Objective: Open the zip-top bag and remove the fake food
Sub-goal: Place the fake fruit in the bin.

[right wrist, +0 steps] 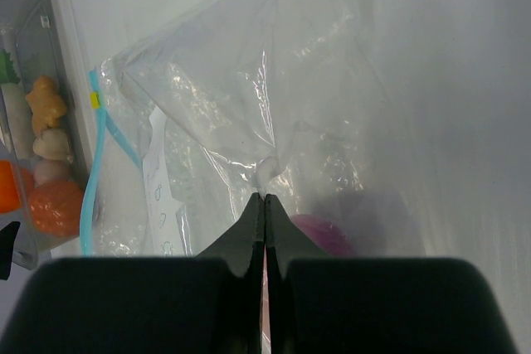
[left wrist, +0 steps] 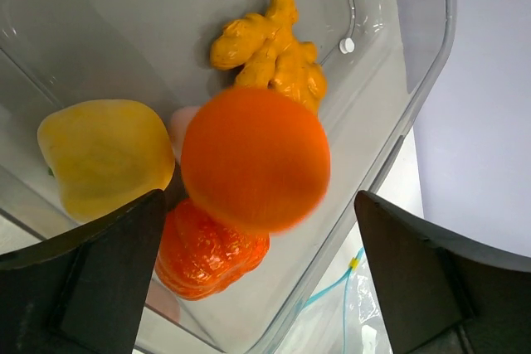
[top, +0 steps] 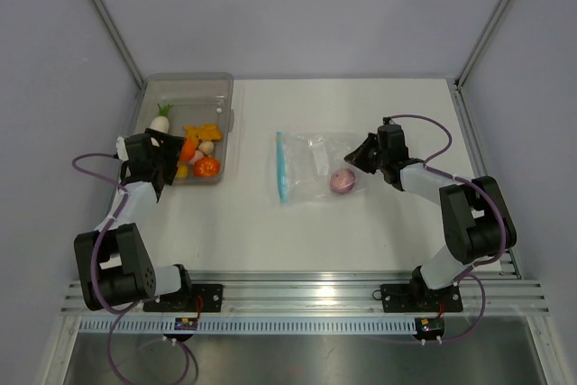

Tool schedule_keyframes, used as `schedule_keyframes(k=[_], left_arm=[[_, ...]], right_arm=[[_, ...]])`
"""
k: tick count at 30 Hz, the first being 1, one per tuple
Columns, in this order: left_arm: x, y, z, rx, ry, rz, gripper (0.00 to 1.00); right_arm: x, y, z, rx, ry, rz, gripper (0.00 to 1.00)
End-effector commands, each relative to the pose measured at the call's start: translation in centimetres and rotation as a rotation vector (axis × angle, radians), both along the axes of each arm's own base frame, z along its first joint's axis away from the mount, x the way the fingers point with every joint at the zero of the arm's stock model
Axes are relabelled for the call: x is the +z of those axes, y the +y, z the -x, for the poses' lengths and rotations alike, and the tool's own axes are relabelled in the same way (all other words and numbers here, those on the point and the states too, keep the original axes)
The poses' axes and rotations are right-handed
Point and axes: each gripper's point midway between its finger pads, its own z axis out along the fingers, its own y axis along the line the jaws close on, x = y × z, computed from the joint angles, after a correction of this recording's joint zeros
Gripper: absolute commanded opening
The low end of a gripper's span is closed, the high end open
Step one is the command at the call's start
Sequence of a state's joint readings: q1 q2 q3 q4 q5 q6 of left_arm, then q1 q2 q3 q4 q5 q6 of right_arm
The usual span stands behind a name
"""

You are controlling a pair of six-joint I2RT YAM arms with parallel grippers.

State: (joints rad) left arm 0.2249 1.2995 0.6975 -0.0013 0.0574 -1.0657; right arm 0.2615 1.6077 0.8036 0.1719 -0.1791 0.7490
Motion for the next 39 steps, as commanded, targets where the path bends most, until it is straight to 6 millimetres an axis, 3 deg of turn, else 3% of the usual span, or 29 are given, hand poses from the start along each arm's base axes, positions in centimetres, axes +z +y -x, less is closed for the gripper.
schedule_keyframes(k=[1, 10, 15, 23, 28, 29, 33, 36, 39], left_arm=[[2.2, 0.2, -0.7, -0.011, -0.042, -0.017, 0.99], [5.2, -0.2, 0.3, -0.044, -0.109, -0.072, 0.99], [7.8, -3.3, 0.5, -0.188, -0.118, -0.202, 0.96], [10.8, -10.4, 1.1, -0.412, -0.236, -0.174, 0.86], [10.8, -13.8, 2.4, -0.525, -0.265, -0.19, 0.83], [9.5, -14.5, 3.0, -0.567, -0.263, -0.18, 0.82], [8.2, -17.8, 4.3, -0.729, -0.3, -0.128, 0.79], [6.6, -19.2, 4.9, -0.792, -0.295, -0.141, 0.73], [6.0, -20.8, 5.0, -0.84, -0.307, -0.138, 0.58]], right_arm=[[1.1, 0.4, -0.7, 0.011, -0.042, -0.029, 0.0], [1.1, 0.7, -0.7, 0.023, -0.043, -0.036, 0.0], [1.3, 0.6, -0.8, 0.019, -0.046, -0.034, 0.0], [1.3, 0.7, -0.8, 0.023, -0.046, -0.036, 0.0], [1.3, 0.8, -0.8, 0.028, -0.048, -0.036, 0.0], [1.4, 0.9, -0.8, 0.033, -0.048, -0.039, 0.0], [1.5, 1.0, -0.7, 0.037, -0.05, -0.047, 0.0], [1.3, 1.1, -0.8, 0.037, -0.047, -0.051, 0.0], [1.4, 1.1, -0.8, 0.04, -0.045, -0.055, 0.0]])
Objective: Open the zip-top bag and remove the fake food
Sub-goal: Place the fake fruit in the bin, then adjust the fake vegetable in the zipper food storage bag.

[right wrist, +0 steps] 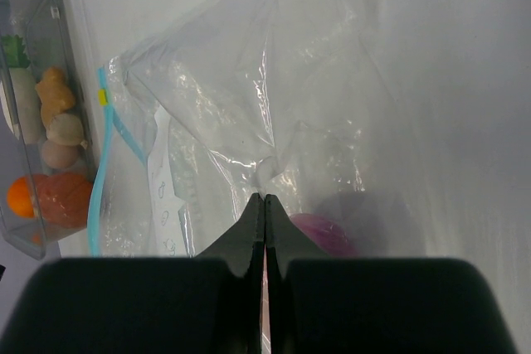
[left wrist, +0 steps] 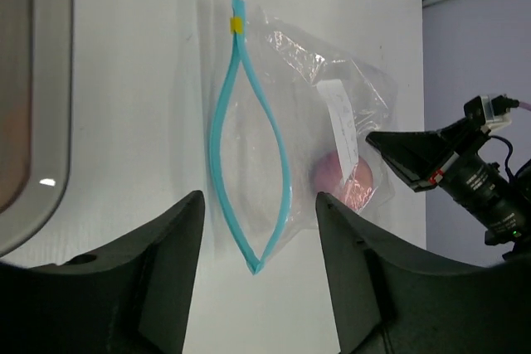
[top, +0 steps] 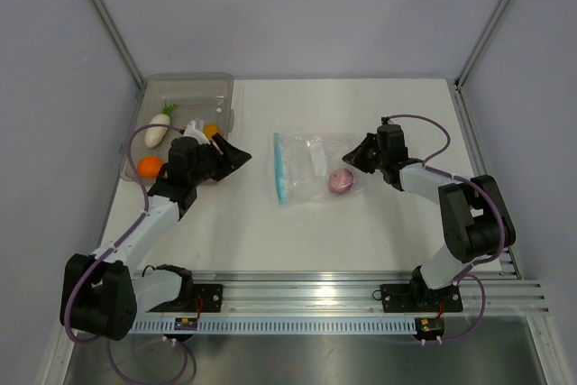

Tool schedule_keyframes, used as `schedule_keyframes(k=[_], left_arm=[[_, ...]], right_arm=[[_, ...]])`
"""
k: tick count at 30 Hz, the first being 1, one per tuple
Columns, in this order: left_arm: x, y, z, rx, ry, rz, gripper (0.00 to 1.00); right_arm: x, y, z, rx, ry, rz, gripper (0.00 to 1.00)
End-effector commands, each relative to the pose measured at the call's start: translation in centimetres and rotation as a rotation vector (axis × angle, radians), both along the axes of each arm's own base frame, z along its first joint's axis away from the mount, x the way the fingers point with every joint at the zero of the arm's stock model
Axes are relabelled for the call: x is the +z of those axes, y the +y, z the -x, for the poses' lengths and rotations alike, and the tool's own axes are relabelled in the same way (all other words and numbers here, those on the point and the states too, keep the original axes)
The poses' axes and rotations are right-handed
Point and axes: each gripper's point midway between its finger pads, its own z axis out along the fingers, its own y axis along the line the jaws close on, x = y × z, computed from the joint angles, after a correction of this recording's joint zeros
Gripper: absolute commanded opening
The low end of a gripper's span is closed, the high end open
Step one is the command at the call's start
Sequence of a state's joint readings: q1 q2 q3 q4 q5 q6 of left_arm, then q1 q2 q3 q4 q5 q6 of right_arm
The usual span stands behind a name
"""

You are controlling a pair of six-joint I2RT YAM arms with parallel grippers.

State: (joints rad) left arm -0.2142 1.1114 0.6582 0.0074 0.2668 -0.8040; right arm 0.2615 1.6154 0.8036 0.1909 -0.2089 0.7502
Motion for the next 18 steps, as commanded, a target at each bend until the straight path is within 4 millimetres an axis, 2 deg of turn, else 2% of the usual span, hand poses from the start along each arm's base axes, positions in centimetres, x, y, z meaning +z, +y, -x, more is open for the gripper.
schedule_keyframes(k=[1, 2, 3, 4, 7, 12, 13, 14, 18], left_arm=[[1.0, -3.4, -0.3, -0.136, -0.108, 0.01, 0.56], [0.7, -4.0, -0.3, -0.152, -0.102, 0.001, 0.52], [0.4, -4.4, -0.4, -0.164, -0.089, -0.003, 0.44], [-0.2, -5.4, -0.4, -0.192, -0.067, -0.009, 0.4], [-0.6, -6.6, -0.4, -0.224, -0.052, -0.021, 0.29], [-2.3, -7.1, -0.6, -0.238, -0.017, -0.035, 0.13], [-2.2, -7.3, -0.7, -0.242, -0.022, -0.023, 0.04], [-2.6, -7.4, -0.7, -0.245, -0.013, -0.021, 0.01], [-4.4, -8.4, -0.9, -0.291, 0.048, 0.0, 0.0]], right_arm=[[1.4, 0.7, -0.7, 0.019, -0.04, -0.04, 0.0], [1.4, 0.7, -0.7, 0.02, -0.041, -0.042, 0.0], [1.6, 0.8, -0.6, 0.022, -0.046, -0.043, 0.0], [1.6, 0.6, -0.6, 0.018, -0.045, -0.041, 0.0], [1.9, 0.4, -0.6, 0.007, -0.052, -0.03, 0.0], [2.1, 0.4, -0.5, 0.007, -0.055, -0.034, 0.0], [2.2, 0.4, -0.5, 0.007, -0.056, -0.034, 0.0], [2.2, 0.3, -0.5, 0.002, -0.056, -0.033, 0.0], [2.4, 0.2, -0.5, -0.004, -0.059, -0.033, 0.0]])
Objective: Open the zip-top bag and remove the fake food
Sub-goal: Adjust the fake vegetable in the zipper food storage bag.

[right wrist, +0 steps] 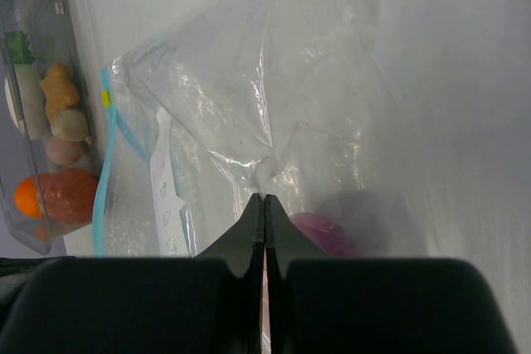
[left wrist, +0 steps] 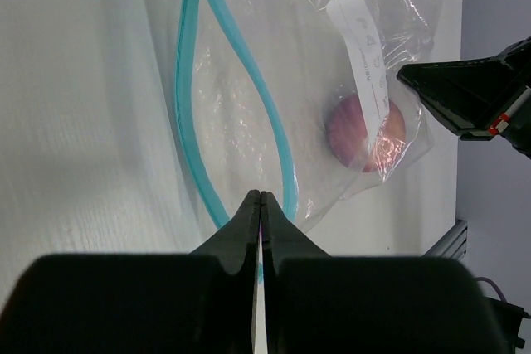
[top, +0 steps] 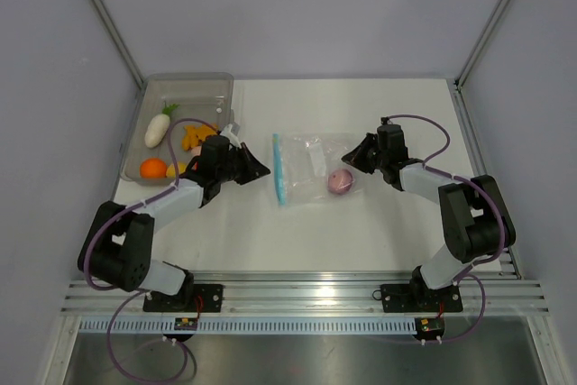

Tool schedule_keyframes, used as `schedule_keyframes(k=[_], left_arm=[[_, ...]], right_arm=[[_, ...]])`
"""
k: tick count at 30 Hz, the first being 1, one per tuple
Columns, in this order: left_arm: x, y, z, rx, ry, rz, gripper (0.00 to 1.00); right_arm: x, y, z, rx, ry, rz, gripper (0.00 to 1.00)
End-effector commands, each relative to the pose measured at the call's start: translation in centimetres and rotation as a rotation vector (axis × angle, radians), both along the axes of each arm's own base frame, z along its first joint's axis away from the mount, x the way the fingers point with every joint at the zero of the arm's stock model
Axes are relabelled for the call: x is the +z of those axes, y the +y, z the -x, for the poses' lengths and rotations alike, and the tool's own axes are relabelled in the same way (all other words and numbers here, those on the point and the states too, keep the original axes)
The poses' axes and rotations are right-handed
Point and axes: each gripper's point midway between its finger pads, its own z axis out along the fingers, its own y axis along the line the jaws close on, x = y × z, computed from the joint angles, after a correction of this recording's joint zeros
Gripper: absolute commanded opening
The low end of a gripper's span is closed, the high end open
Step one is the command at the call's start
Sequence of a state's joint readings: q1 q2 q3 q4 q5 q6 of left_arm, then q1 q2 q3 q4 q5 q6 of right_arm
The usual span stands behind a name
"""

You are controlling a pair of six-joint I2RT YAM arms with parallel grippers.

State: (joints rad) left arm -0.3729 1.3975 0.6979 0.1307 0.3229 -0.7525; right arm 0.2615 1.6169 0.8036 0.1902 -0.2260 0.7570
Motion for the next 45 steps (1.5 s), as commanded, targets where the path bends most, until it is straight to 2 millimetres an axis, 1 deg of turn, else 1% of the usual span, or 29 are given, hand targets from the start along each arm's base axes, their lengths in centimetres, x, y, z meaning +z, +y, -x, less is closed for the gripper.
schedule_keyframes(k=[1, 2, 3, 4, 6, 11, 13, 14, 16, 17, 21, 24, 27, 28, 29, 30, 31, 32, 34, 35, 36, 37, 38, 39, 40, 41, 45], left_arm=[[1.2, -1.9, -1.2, -0.063, -0.034, 0.064, 0.0], [0.9, -2.1, -1.2, -0.069, -0.024, 0.071, 0.0], [0.3, -2.3, -1.3, -0.075, -0.013, 0.078, 0.0], [0.3, -2.8, -1.1, -0.098, -0.005, 0.105, 0.0], [-0.2, -3.3, -1.2, -0.112, 0.015, 0.119, 0.0], [-1.5, -3.9, -1.3, -0.122, 0.06, 0.127, 0.0], [-1.5, -4.4, -1.2, -0.135, 0.074, 0.163, 0.0], [-2.3, -4.6, -1.1, -0.141, 0.098, 0.172, 0.0], [-2.2, -5.3, -1.0, -0.166, 0.113, 0.219, 0.0], [-2.9, -5.5, -1.0, -0.171, 0.134, 0.226, 0.0], [-3.3, -6.4, -0.9, -0.198, 0.154, 0.26, 0.0], [-3.3, -7.1, -0.8, -0.223, 0.166, 0.282, 0.0], [-2.7, -8.0, -0.6, -0.243, 0.165, 0.336, 0.0], [-2.9, -8.3, -0.2, -0.249, 0.194, 0.361, 0.0], [-2.4, -8.7, -0.3, -0.257, 0.175, 0.382, 0.0], [-2.4, -9.3, 0.4, -0.267, 0.197, 0.399, 0.0], [-2.2, -9.7, 0.5, -0.276, 0.198, 0.407, 0.0], [-2.1, -10.4, 1.0, -0.296, 0.205, 0.408, 0.0], [-2.1, -11.1, 1.2, -0.315, 0.222, 0.429, 0.0], [-1.4, -11.7, 1.1, -0.336, 0.186, 0.457, 0.0], [-1.0, -12.0, 1.4, -0.348, 0.202, 0.493, 0.0], [-0.7, -12.3, 1.3, -0.364, 0.176, 0.521, 0.0], [-0.4, -12.6, 1.7, -0.391, 0.179, 0.541, 0.0], [-0.1, -12.8, 1.7, -0.393, 0.194, 0.569, 0.0], [-0.6, -13.0, 1.8, -0.394, 0.208, 0.582, 0.0], [0.2, -13.2, 1.8, -0.406, 0.188, 0.614, 0.0], [-0.4, -13.1, 1.7, -0.392, 0.194, 0.613, 0.0]], right_arm=[[2.3, -0.1, -0.6, -0.015, -0.066, -0.017, 0.0], [2.4, -0.1, -0.6, -0.018, -0.07, -0.017, 0.0], [2.4, -0.2, -0.6, -0.021, -0.07, -0.016, 0.0], [2.5, -0.2, -0.6, -0.023, -0.072, -0.015, 0.0], [2.6, -0.2, -0.6, -0.023, -0.075, -0.016, 0.0], [2.6, -0.2, -0.6, -0.02, -0.077, -0.016, 0.0], [2.6, -0.2, -0.6, -0.02, -0.076, -0.018, 0.0], [2.6, -0.2, -0.5, -0.02, -0.075, -0.018, 0.0], [2.6, -0.1, -0.5, -0.019, -0.077, -0.02, 0.0], [2.6, -0.3, -0.6, -0.022, -0.077, -0.02, 0.0], [2.4, -0.2, -0.6, -0.021, -0.072, -0.023, 0.0], [2.4, -0.1, -0.5, -0.018, -0.073, -0.026, 0.0], [2.4, 0.0, -0.5, -0.016, -0.072, -0.028, 0.0], [2.3, 0.0, -0.5, -0.014, -0.071, -0.028, 0.0], [2.4, 0.0, -0.6, -0.014, -0.072, -0.029, 0.0], [2.5, 0.1, -0.5, -0.01, -0.074, -0.031, 0.0], [2.5, 0.1, -0.5, -0.01, -0.074, -0.033, 0.0], [2.3, 0.1, -0.5, -0.011, -0.071, -0.032, 0.0], [2.4, 0.1, -0.5, -0.01, -0.072, -0.033, 0.0], [2.4, 0.1, -0.5, -0.013, -0.072, -0.032, 0.0], [2.4, 0.2, -0.5, -0.009, -0.072, -0.033, 0.0], [2.4, 0.0, -0.5, -0.012, -0.071, -0.034, 0.0], [2.4, 0.1, -0.5, -0.011, -0.072, -0.032, 0.0], [2.4, 0.1, -0.5, -0.011, -0.073, -0.035, 0.0], [2.4, 0.1, -0.5, -0.011, -0.073, -0.035, 0.0], [2.5, 0.1, -0.5, -0.011, -0.074, -0.035, 0.0], [2.5, 0.1, -0.4, -0.015, -0.074, -0.035, 0.0]])
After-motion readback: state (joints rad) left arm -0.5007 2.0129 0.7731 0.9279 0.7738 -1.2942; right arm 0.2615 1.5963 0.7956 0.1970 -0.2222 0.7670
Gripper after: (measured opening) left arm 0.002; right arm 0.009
